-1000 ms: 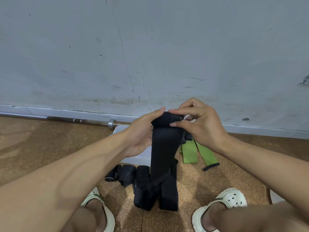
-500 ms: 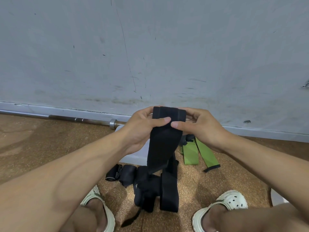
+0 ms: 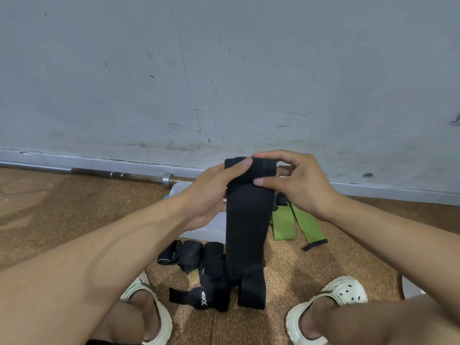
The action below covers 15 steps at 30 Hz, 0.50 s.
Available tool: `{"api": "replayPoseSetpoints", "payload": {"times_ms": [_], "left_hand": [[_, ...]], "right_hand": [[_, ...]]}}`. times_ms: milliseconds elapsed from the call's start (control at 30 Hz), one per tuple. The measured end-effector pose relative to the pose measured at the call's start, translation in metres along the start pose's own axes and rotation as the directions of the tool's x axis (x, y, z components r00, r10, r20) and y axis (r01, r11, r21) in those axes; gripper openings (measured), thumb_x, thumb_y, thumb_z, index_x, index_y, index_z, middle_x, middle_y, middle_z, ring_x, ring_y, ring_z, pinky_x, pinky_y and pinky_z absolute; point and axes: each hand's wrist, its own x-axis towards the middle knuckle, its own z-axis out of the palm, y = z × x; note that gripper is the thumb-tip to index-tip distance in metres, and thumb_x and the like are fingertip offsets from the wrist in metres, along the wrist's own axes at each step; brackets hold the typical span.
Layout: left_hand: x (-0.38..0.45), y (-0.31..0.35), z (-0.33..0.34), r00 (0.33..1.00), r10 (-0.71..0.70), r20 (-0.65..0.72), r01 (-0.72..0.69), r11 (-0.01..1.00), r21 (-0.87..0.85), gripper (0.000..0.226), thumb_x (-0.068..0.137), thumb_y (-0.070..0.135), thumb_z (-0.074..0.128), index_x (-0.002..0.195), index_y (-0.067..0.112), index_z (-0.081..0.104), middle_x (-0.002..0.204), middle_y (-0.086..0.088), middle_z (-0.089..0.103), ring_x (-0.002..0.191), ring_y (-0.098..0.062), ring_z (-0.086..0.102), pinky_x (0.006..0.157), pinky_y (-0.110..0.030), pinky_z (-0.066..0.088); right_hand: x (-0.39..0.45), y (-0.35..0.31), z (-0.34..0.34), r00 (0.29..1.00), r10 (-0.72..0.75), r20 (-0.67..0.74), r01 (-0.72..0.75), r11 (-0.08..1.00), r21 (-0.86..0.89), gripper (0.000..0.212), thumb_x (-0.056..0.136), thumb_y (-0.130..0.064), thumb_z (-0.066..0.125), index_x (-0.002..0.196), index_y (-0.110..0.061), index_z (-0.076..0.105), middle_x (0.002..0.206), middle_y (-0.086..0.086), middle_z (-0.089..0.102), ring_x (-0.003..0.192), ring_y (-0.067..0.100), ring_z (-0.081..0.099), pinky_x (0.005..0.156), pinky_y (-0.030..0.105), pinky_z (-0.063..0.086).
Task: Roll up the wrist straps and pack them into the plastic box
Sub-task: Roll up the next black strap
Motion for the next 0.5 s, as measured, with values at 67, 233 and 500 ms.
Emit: {"api": "replayPoseSetpoints", "payload": {"times_ms": [67,233,500], "left_hand": [[-0.001,0.0,0.0,1.0,-0.011,-0.023,0.011,1.0,0.023,0.038,0.1,0.047,0.054,0.124,0.022,0.071,0.113,-0.001,0.077,0.108,-0.018,0.073,0.098,-0.041,0.056],[0.0,0.004,-0.005,0.997,-0.043,-0.067,0.045,0.999,0.028,0.034,0.097,0.042,0.062,0.12,0.02,0.074,0.11,0.001,0.077,0.107,-0.02,0.071,0.1,-0.043,0.056],[0.004,-0.001,-0.01,0.986,-0.064,-0.151,0.064,0.998,-0.002,0.013,0.092,0.016,0.071,0.08,0.013,0.068,0.08,-0.005,0.073,0.089,-0.021,0.072,0.091,-0.041,0.06]], "right_hand": [[0.0,0.001,0.0,1.0,0.0,0.0,0.0,0.999,-0.05,0.044,0.079,-0.011,0.086,0.118,-0.029,0.074,0.093,0.003,0.078,0.084,0.047,0.067,0.086,0.048,0.062],[0.001,0.003,0.0,0.995,0.066,0.07,-0.068,0.998,0.015,0.049,0.084,-0.009,0.082,0.127,-0.023,0.062,0.116,0.007,0.074,0.095,0.041,0.072,0.089,0.051,0.061],[0.0,0.007,0.017,0.978,0.165,-0.128,-0.188,0.962,-0.196,0.024,0.084,-0.023,0.085,0.1,-0.025,0.068,0.103,-0.001,0.07,0.09,0.011,0.066,0.083,0.028,0.055]]}}
